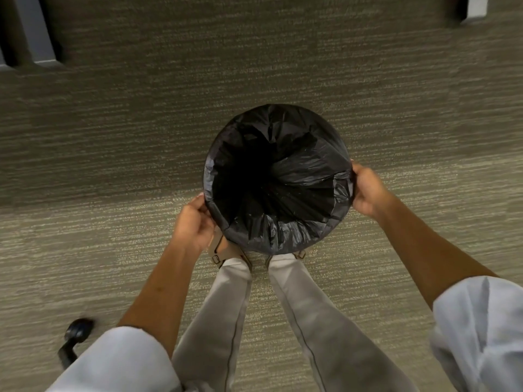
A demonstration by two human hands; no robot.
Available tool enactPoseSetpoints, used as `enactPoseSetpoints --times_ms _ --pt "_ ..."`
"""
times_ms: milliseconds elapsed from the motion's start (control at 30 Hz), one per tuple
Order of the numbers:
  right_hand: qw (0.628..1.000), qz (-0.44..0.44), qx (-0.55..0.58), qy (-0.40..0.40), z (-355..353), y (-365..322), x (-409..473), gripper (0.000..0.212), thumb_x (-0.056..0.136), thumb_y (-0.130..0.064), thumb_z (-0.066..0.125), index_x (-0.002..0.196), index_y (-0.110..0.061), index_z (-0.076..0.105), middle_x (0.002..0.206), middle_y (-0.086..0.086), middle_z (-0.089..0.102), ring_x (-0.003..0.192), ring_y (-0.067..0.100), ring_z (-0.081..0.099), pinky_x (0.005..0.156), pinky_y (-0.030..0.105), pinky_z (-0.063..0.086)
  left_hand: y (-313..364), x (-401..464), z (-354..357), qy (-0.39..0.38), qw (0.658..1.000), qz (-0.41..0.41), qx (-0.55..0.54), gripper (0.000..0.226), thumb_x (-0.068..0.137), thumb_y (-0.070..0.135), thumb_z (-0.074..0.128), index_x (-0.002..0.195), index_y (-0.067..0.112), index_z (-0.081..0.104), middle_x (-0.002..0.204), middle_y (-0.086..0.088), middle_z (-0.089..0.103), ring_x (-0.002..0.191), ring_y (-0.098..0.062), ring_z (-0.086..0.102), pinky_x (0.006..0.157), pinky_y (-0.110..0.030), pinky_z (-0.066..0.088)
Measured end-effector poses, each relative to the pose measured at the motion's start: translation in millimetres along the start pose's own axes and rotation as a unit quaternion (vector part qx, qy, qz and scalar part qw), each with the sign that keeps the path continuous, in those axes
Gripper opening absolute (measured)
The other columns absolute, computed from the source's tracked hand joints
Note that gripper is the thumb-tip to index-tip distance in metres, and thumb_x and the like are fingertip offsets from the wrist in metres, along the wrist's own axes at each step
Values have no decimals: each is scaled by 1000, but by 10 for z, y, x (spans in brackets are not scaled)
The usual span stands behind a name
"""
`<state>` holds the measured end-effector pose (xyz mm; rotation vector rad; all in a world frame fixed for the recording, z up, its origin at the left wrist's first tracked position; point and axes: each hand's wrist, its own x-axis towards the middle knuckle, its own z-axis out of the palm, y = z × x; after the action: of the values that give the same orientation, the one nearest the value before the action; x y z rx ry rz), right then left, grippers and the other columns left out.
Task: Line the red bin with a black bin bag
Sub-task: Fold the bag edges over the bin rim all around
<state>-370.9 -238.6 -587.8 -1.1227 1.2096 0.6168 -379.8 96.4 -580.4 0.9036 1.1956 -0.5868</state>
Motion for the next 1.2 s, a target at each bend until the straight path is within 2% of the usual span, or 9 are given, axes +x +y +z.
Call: enactPoseSetpoints --times_ms 67,167,267,400,600,733,900,1000,1200 --pt "1000 4 -17 5 -13 3 2 42 104 -23 28 109 -7 68 98 11 78 95 25 74 65 34 62 31 21 50 3 1000 4 -22 28 101 15 39 113 4 62 117 -13 68 119 -25 62 105 -41 47" --pt "1000 0 -21 7 -36 22 -12 47 106 -33 26 115 -9 67 106 12 77 100 25 73 79 39 61 61 5 69 18 998 14 -52 28 101 20 42 94 9 66 102 -9 70 113 -26 63 105 -43 47" --pt "999 -17 -29 35 -35 75 -62 54 103 -51 28 111 -15 68 108 9 75 103 26 70 90 44 55 60 -44 17 52 996 21 -63 31 97 29 46 74 18 64 78 0 64 77 -17 64 75 -32 54" --pt "982 -120 -93 111 -31 233 -198 49 96 -54 42 110 -16 69 108 2 73 101 21 67 89 44 52 17 -118 -109 94 995 23 -24 23 87 19 51 64 22 48 57 7 38 40 -9 33 37 -21 28" --pt "990 -114 -33 73 12 325 -251 38 98 -40 53 112 -8 69 113 8 75 106 24 70 103 48 49 -190 -341 -205 24 985 -8 173 19 72 8 42 59 20 49 66 -3 51 58 -17 51 57 -29 51" --pt "996 -51 63 21 69 281 -230 49 101 -44 44 126 -7 64 124 12 70 112 27 67 106 48 47 -307 -405 -185 -7 998 -66 9 9 59 14 47 68 16 51 82 -9 59 83 -29 59 82 -48 52" --pt "994 -23 103 -29 86 246 -217 59 102 -52 33 129 -9 62 128 14 68 117 30 64 107 49 45 -416 -309 -144 10 982 -63 -179 14 56 17 48 70 16 48 90 -4 53 101 -26 51 108 -39 39" --pt "993 -38 105 -45 102 265 -235 58 101 -54 32 118 -13 68 121 11 72 112 27 68 99 46 51 -429 -252 -85 24 971 -58 -231 13 55 18 49 69 17 51 85 0 45 84 -18 48 94 -25 35" --pt "994 -61 84 -18 12 360 -316 43 99 -45 40 106 -18 72 107 5 74 106 26 67 91 42 55 -447 -234 -94 71 980 -35 -181 9 62 21 51 70 18 54 72 1 49 74 -19 50 83 -30 45"
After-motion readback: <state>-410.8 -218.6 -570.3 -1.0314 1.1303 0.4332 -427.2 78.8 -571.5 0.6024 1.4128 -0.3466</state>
